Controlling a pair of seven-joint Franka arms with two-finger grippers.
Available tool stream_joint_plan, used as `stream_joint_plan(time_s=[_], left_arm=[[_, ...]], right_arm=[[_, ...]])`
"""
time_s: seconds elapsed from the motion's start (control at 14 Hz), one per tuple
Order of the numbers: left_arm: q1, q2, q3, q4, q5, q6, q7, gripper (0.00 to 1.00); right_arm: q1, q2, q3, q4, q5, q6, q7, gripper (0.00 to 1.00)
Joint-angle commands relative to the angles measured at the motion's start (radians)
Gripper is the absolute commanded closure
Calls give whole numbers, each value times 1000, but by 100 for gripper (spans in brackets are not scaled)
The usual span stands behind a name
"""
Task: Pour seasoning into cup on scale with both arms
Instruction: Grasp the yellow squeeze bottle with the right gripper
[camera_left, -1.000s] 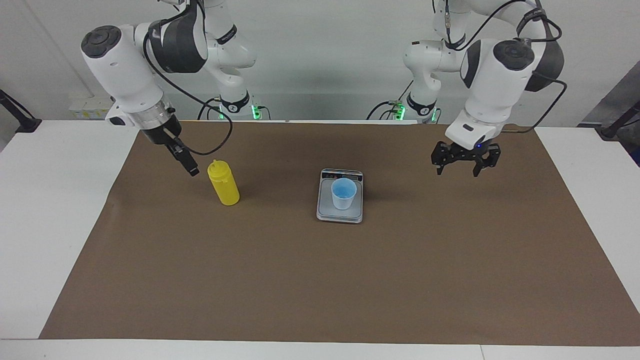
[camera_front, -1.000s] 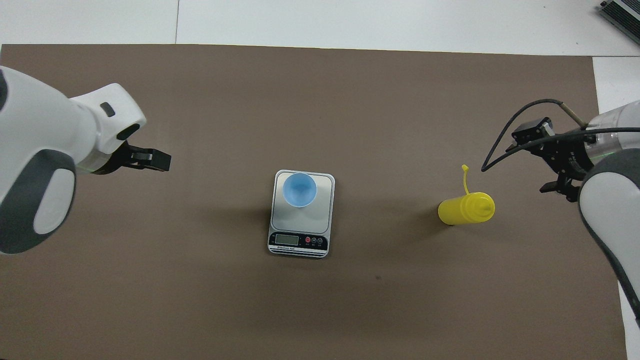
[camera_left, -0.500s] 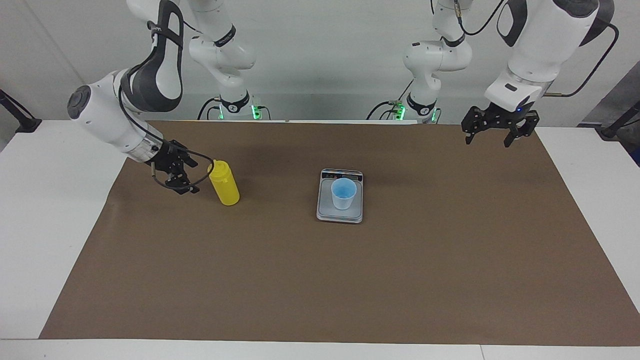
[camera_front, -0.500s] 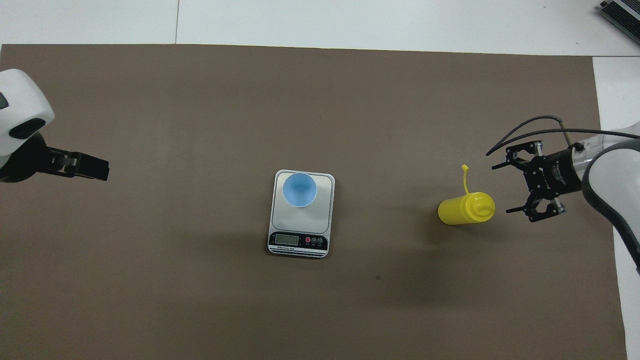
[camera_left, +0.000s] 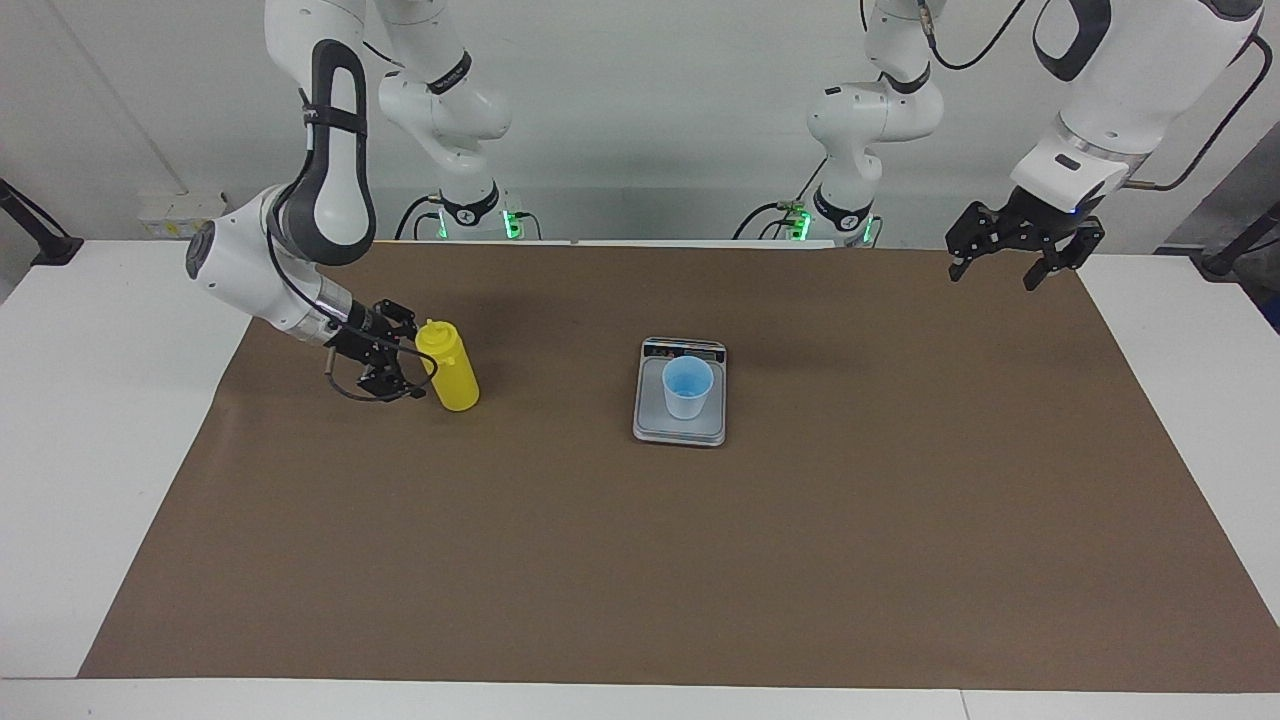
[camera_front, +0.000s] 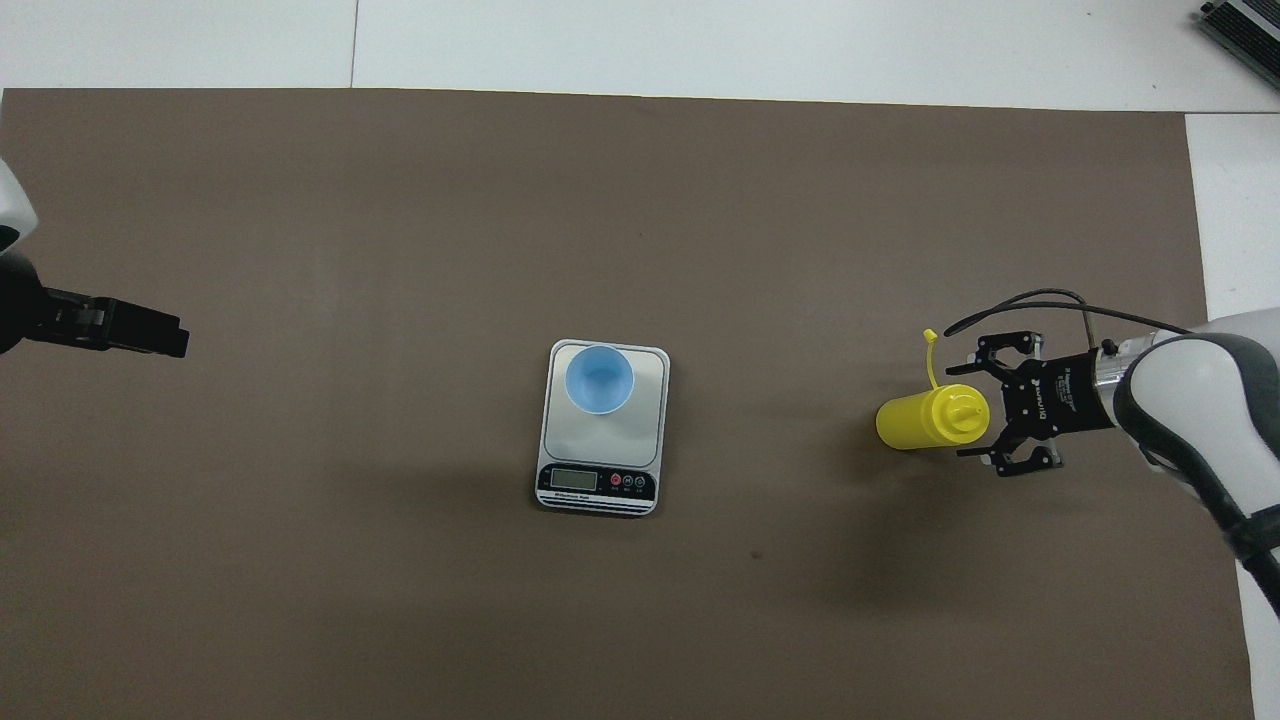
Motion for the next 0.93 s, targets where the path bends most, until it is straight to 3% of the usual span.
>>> stream_joint_plan(time_s=[0.0,0.29,0.36,0.5,0.57,0.64,0.86], left_arm=[[13,24,-21,108,48,-119,15,0],[1,26,-21,102,50,-89,12,0],[1,26,-21,102,50,-87,12,0],[1,25,-21,101,50,-89,15,0],[1,24,-21,99,52,-87,16,0],[1,24,-21,97,52,-86,17,0],[0,21,-21,91,52,-84,16,0]], right_arm=[[-5,-39,10,-57,67,32,-24,0],[33,-47,11,-74,98,41,-29,0],[42,-45,10,-68,106,40,-20,26],[46,-44,10,-65,109,49,-16,60],[47,-41,10,-54,109,47,-13,87],[67,-44,10,-45,109,47,0,100],[128,-42,7,11,71,49,92,100]])
